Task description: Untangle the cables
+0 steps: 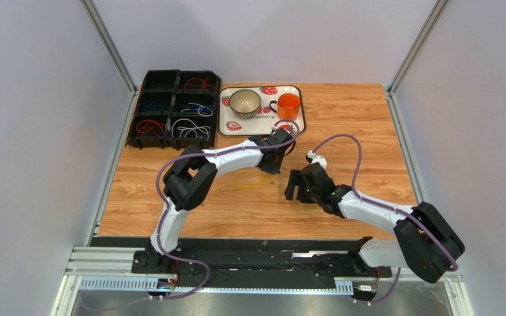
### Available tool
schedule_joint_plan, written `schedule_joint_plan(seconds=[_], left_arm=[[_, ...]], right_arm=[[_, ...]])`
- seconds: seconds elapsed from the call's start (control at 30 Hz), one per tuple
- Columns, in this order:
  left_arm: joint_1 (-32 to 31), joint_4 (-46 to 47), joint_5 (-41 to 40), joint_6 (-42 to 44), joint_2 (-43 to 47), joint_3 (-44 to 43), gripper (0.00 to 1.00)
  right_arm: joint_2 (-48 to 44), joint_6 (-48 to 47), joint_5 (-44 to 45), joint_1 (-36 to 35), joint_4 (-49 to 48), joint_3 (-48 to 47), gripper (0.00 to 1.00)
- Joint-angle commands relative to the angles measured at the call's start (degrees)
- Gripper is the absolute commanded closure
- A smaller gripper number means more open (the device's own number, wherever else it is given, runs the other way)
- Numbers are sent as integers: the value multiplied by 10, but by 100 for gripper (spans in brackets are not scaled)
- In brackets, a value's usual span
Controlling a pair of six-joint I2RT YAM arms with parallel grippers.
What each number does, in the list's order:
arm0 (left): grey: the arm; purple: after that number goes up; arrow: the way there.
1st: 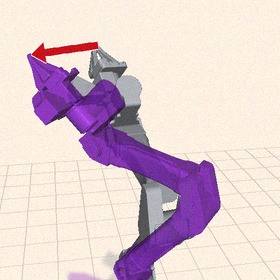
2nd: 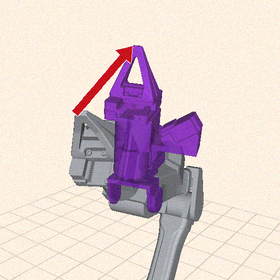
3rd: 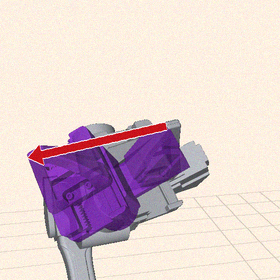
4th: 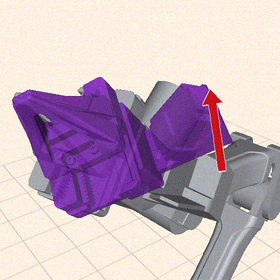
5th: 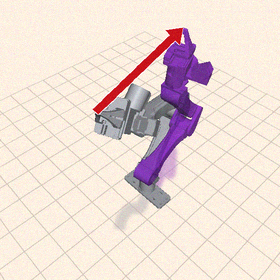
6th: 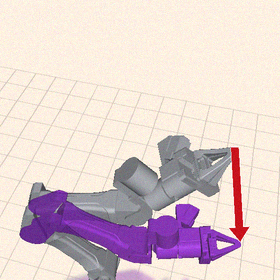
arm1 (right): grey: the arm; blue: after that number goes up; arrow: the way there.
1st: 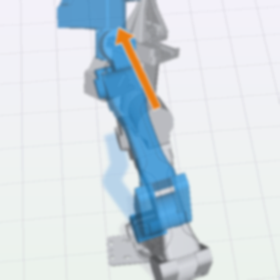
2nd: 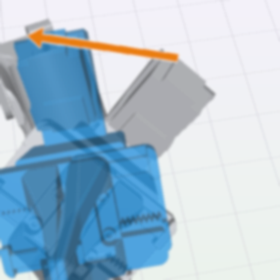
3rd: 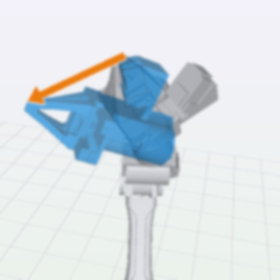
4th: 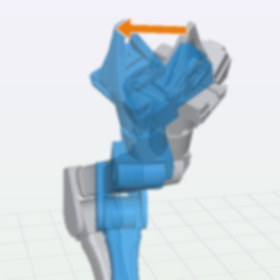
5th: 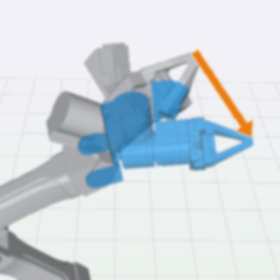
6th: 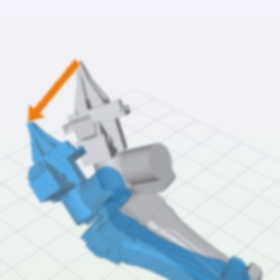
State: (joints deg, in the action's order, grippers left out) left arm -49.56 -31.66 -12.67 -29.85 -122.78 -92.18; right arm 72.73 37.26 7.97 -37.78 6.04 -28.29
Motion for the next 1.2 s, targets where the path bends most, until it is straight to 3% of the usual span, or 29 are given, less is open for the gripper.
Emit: schedule_joint_plan(seconds=[0.0, 0.2, 0.37, 0.67, 0.7, 0.73, 0.83, 0.97, 1.07, 1.17], left_arm=[[34, -22, 78, 27, 105, 30, 100], [96, -17, 203, 48, 250, 62, 100], [125, -40, 227, 67, 319, 59, 100], [186, -127, 235, 128, 366, -76, 100], [186, -124, 241, 135, 366, -73, 92], [186, -119, 247, 142, 363, -66, 60], [185, -97, 269, 143, 349, -12, 28], [184, -14, 273, 147, 345, 119, 21], [177, 17, 284, 187, 318, 143, 16], [160, -15, 264, 253, 272, 122, 15]], right_arm=[[8, 4, -1, 2, 11, 1, 21], [7, 4, -1, 2, 12, 0, 21], [7, 4, -1, 2, 13, 1, 20], [7, 5, -1, 2, 14, 0, 21], [7, 5, -1, 2, 14, -1, 20], [7, 5, -1, 2, 15, 0, 20], [6, 5, -1, 2, 15, 0, 21], [9, 6, -1, 2, 15, -1, 20], [16, 4, -4, 2, 15, -5, 20], [21, 2, -7, 2, 15, -6, 20]])
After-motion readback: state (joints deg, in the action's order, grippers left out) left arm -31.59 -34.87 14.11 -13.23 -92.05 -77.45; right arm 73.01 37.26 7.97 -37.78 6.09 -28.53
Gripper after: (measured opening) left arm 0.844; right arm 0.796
